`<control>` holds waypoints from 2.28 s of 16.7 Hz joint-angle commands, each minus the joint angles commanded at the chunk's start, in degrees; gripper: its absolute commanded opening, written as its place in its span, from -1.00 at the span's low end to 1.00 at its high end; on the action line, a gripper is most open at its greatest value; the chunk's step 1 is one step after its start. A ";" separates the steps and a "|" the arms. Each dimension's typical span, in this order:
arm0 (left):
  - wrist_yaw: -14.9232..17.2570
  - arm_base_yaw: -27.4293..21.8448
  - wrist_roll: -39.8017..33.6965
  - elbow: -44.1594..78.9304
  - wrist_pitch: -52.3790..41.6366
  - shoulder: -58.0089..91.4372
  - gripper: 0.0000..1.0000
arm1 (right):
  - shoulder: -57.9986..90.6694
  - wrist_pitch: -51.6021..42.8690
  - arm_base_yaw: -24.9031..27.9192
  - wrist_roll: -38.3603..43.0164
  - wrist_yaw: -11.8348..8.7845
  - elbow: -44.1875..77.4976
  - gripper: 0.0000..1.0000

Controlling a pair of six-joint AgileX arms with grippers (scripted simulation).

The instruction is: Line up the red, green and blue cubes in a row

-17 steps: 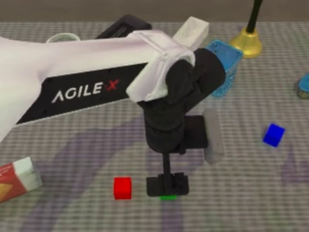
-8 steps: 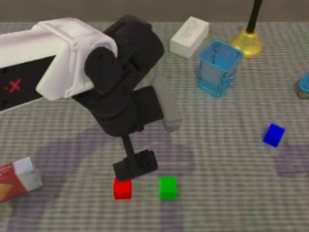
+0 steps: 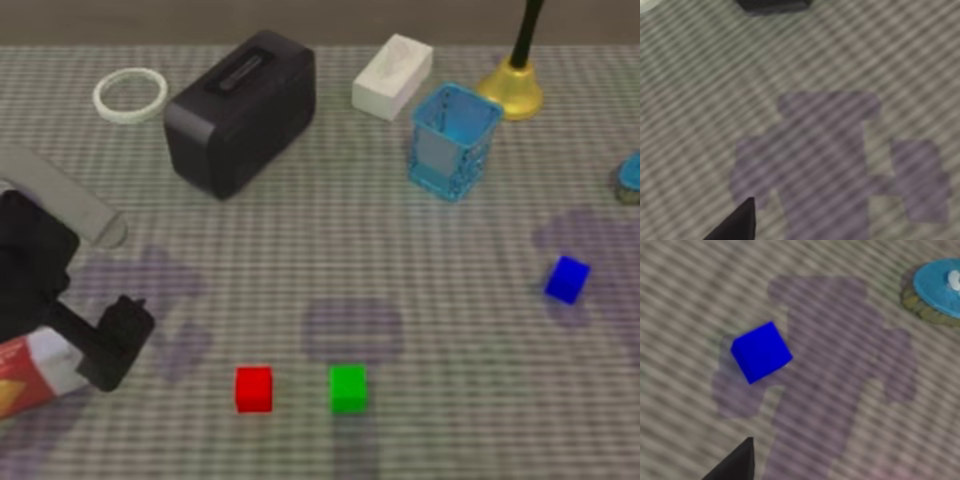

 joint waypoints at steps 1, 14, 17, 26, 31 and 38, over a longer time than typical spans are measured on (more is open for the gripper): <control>-0.06 2.57 -2.09 -4.82 2.98 -5.96 1.00 | 5.91 -3.13 0.62 -2.29 0.05 4.09 1.00; 0.51 21.28 -19.36 -36.88 30.61 -51.45 1.00 | 50.95 -26.80 5.74 -20.47 -0.13 38.93 1.00; 0.52 21.35 -19.44 -36.99 30.77 -51.66 1.00 | 51.14 -26.89 5.76 -20.55 -0.14 39.09 1.00; 0.52 21.35 -19.44 -36.99 30.77 -51.66 1.00 | 55.74 -15.69 5.76 -20.42 -0.10 32.84 1.00; 0.52 21.35 -19.44 -36.99 30.77 -51.66 1.00 | 58.12 -10.96 5.84 -20.37 -0.08 30.13 1.00; 0.52 21.35 -19.44 -36.99 30.77 -51.66 1.00 | 58.12 -10.96 5.84 -20.37 -0.08 30.13 0.25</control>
